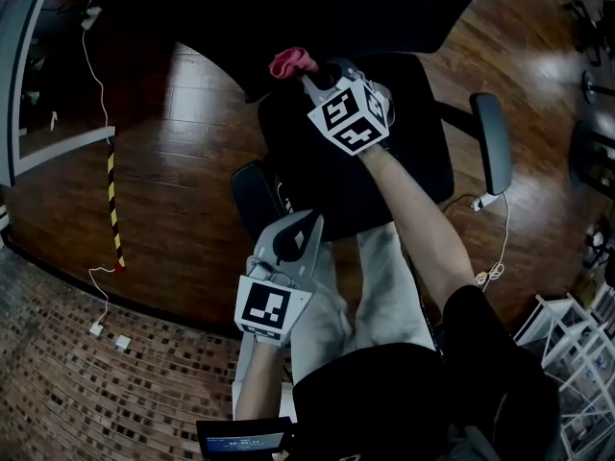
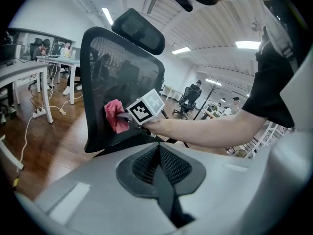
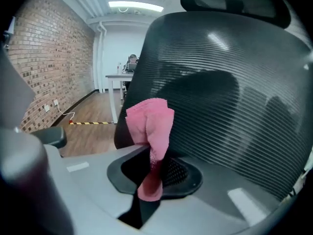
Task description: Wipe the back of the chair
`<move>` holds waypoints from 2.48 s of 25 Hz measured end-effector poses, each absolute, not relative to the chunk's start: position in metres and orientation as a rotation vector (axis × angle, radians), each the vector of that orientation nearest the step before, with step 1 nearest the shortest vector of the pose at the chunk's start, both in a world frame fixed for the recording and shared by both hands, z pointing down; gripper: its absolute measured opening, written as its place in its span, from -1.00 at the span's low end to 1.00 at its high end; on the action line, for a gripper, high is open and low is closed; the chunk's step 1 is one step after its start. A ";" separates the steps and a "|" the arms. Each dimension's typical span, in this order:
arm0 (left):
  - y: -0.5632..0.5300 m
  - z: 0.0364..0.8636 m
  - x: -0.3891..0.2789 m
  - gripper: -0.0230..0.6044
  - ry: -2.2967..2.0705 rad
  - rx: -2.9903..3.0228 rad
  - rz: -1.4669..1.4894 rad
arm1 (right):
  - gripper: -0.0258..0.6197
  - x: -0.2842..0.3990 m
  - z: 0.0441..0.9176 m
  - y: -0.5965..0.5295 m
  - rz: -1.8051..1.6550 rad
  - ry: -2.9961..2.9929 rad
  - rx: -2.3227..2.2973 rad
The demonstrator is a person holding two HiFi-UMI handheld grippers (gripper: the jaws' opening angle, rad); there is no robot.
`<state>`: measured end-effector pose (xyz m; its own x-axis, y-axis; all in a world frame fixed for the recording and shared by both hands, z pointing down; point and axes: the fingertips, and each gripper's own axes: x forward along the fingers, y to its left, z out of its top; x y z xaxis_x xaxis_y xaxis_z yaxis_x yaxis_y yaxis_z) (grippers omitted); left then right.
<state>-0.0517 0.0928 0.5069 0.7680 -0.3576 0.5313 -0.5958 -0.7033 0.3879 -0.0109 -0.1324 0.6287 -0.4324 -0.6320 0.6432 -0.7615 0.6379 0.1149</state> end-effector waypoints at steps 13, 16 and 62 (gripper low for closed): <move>0.089 0.504 0.016 -0.95 -0.596 2.435 0.621 | -0.78 0.150 0.635 -0.139 0.365 -2.001 1.376; 0.091 0.506 0.029 -0.95 -0.575 2.449 0.636 | -0.78 0.178 0.635 -0.138 0.374 -1.978 1.405; 0.098 0.505 -0.097 -0.95 -0.735 2.367 0.549 | -0.79 -0.032 0.689 -0.115 0.383 -2.005 1.250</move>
